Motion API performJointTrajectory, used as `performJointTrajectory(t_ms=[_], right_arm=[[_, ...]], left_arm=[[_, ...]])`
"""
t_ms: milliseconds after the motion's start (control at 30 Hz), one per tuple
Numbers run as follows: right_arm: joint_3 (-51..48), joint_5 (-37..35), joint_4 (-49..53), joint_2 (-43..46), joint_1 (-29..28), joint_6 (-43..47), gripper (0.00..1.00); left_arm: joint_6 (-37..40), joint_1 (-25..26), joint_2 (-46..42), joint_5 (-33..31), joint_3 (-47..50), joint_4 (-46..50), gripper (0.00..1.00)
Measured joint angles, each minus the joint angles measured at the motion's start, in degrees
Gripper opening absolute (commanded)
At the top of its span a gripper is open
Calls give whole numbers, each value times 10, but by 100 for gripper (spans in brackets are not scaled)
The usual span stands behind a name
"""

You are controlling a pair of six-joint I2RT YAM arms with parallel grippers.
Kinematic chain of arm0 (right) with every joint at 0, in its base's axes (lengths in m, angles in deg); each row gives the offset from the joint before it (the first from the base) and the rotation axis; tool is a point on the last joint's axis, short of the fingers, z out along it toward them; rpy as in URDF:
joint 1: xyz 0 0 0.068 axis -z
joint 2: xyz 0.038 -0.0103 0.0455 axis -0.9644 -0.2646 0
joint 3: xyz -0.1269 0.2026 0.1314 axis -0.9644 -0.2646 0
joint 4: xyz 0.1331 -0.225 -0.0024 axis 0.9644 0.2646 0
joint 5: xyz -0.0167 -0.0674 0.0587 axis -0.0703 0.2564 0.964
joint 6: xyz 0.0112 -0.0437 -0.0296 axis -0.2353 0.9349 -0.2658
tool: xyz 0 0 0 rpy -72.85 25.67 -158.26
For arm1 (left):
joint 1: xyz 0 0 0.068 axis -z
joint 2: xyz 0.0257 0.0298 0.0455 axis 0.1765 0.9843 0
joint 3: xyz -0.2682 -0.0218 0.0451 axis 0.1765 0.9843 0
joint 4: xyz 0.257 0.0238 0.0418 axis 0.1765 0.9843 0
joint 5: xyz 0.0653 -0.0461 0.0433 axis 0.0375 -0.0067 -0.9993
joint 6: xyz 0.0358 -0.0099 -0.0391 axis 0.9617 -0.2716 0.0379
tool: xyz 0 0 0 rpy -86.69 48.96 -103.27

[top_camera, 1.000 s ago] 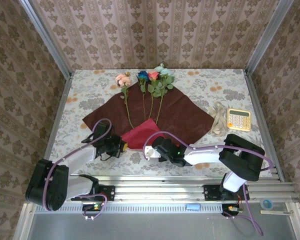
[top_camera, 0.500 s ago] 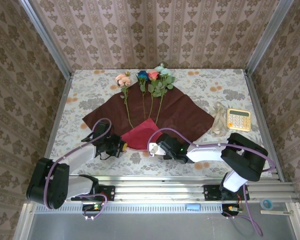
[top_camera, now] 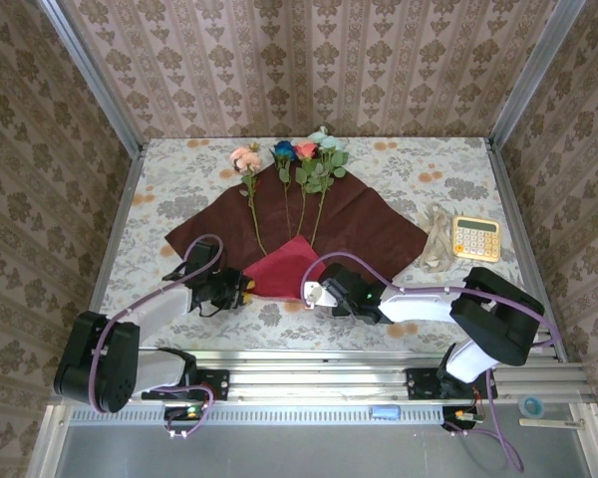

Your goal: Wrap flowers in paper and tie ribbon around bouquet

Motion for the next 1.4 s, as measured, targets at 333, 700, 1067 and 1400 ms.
performJointTrajectory(t_ms=[333, 700, 1067, 1400], right_arm=[[3, 40, 34, 3, 16, -25, 0], [14, 80, 46, 8, 39, -35, 0], [14, 96, 56, 16, 48, -40, 0], [24, 107, 62, 16, 50, -39, 0]], left_arm=[[-51, 110, 10, -12, 0, -81, 51], [-45, 103, 27, -26, 11, -97, 22], [59, -14, 7, -42, 35, -74, 6], [118, -61, -62, -41, 42, -52, 37]])
